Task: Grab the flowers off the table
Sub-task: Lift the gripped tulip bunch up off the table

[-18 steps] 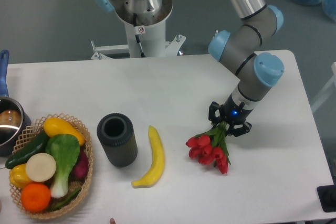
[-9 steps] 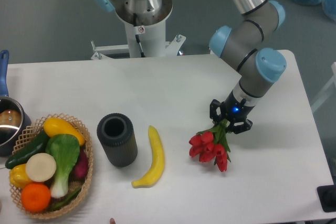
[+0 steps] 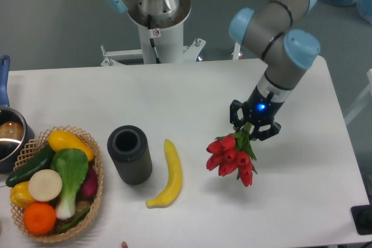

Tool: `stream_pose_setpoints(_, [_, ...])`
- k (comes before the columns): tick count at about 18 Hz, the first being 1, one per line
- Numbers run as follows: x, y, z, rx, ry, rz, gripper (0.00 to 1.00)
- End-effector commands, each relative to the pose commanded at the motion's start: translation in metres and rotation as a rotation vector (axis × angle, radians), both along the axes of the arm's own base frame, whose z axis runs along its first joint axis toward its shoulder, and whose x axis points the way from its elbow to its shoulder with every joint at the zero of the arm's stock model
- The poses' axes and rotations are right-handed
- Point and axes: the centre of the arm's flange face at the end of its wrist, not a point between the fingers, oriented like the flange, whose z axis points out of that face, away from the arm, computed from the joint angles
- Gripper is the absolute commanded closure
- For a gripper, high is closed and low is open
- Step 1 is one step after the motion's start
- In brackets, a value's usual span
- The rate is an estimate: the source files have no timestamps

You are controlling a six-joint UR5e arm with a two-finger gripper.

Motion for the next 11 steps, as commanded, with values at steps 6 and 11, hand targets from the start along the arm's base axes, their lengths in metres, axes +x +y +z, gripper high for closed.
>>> stream_pose_setpoints(6, [0.018, 0.014, 0.072, 0.330, -0.068, -0.010, 0.59])
stream_pose_setpoints(11, [0.029, 0.022, 0.102, 0.561, -0.123, -0.069, 0.59])
